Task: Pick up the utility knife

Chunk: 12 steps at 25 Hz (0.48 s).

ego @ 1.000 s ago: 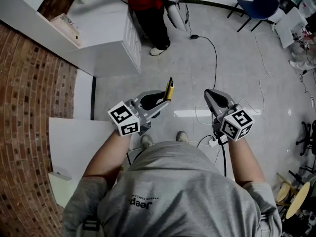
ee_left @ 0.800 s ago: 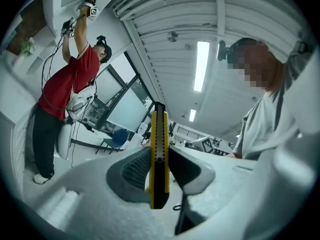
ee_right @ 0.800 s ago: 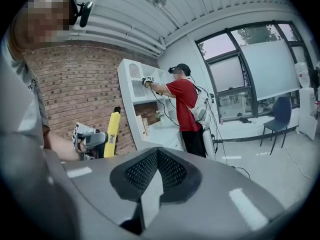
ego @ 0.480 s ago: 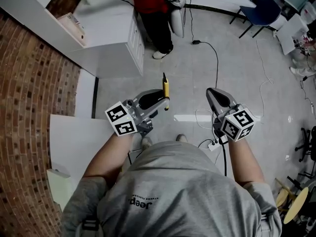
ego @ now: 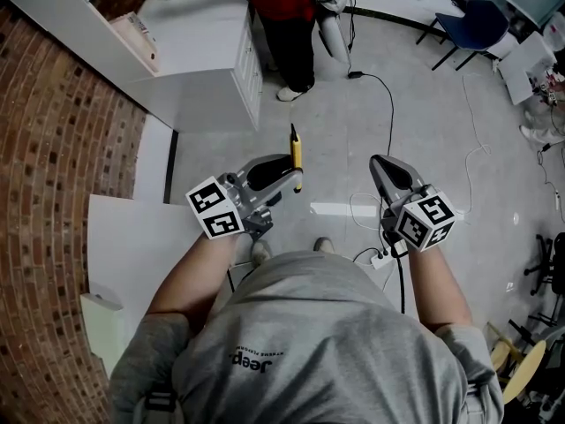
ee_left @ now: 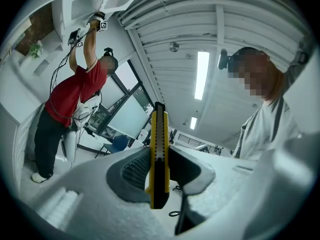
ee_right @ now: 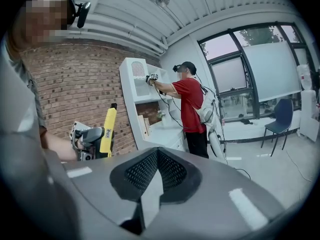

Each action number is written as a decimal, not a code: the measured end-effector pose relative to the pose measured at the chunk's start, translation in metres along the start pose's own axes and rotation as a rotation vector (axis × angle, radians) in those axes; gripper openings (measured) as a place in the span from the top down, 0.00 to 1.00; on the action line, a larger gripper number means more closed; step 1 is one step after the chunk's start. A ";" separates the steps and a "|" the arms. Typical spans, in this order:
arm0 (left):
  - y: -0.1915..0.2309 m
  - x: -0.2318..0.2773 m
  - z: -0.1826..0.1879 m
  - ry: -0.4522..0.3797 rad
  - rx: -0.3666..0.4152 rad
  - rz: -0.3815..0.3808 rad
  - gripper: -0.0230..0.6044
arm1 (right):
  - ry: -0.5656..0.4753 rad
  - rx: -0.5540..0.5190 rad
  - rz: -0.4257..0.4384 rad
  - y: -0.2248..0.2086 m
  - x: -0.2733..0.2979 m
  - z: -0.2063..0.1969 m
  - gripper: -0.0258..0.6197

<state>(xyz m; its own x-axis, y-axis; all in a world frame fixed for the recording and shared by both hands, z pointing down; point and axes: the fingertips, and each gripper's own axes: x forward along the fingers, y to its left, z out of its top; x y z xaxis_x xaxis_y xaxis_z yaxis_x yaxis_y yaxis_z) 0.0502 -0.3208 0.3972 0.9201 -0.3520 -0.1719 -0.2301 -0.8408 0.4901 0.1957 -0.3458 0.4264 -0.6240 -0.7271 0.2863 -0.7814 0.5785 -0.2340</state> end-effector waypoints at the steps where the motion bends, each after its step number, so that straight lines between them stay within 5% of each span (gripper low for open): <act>1: 0.000 -0.001 0.000 0.000 0.001 -0.002 0.78 | 0.000 0.000 0.001 0.001 0.001 0.000 0.95; 12: -0.002 -0.004 -0.001 0.001 0.003 -0.006 0.78 | 0.003 0.001 0.013 0.003 0.006 -0.001 0.95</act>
<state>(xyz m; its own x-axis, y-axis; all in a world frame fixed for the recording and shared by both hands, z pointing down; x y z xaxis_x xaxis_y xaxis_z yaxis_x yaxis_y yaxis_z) 0.0471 -0.3175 0.3974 0.9219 -0.3461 -0.1740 -0.2250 -0.8441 0.4867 0.1894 -0.3474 0.4285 -0.6344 -0.7180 0.2862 -0.7730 0.5877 -0.2390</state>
